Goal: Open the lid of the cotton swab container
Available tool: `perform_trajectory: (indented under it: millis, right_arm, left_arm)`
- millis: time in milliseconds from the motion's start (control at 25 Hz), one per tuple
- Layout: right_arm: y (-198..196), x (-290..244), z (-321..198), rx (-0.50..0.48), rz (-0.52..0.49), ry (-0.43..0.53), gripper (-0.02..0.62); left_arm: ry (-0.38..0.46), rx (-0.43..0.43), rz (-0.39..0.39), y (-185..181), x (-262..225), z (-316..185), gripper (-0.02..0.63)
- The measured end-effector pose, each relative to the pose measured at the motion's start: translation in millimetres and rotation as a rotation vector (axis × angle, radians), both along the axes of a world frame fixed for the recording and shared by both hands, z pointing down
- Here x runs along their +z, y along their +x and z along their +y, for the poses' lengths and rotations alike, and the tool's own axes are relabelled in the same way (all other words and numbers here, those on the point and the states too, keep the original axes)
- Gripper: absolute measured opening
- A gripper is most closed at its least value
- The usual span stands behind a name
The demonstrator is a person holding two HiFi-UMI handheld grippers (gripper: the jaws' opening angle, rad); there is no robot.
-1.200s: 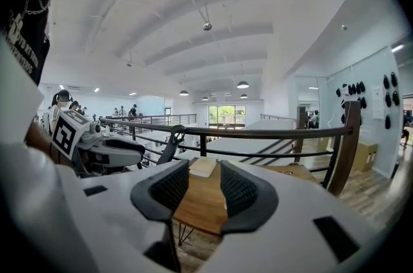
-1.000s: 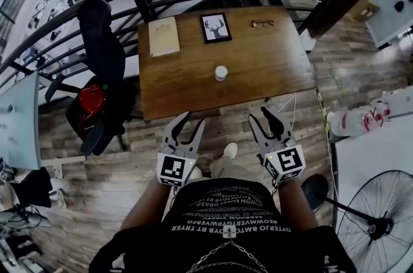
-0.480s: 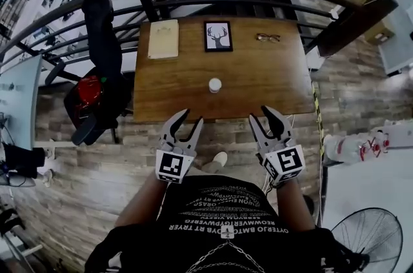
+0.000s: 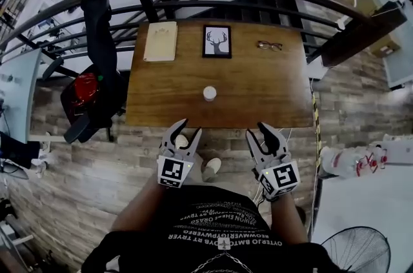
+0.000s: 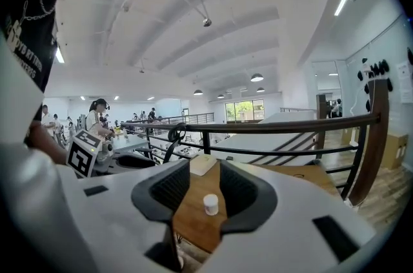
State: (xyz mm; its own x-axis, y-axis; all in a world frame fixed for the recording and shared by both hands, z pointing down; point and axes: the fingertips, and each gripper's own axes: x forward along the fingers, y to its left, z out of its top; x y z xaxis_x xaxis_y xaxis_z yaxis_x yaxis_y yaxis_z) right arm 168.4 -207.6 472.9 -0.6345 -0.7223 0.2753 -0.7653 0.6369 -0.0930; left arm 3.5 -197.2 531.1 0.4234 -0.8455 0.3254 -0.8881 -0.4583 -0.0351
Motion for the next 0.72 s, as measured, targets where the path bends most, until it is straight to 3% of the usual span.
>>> perform_trajectory:
  millis: [240,440,720]
  right_arm:
    - [4.1,23.4,-5.7,0.010,-0.005,-0.033,0.149]
    - [9.1,36.9,-7.6,0.023,-0.069,-0.069,0.147]
    - [-4.1,55.1,-23.9,0.018,-0.037,-0.076,0.143]
  left_arm:
    - [-0.020,0.006,-0.015,11.8,49.7,-27.5,0.178]
    - [-0.019,0.021,-0.046,16.6,83.7,-45.0,0.181]
    - [-0.089,0.028,-0.004,10.5,137.0,-67.3,0.202]
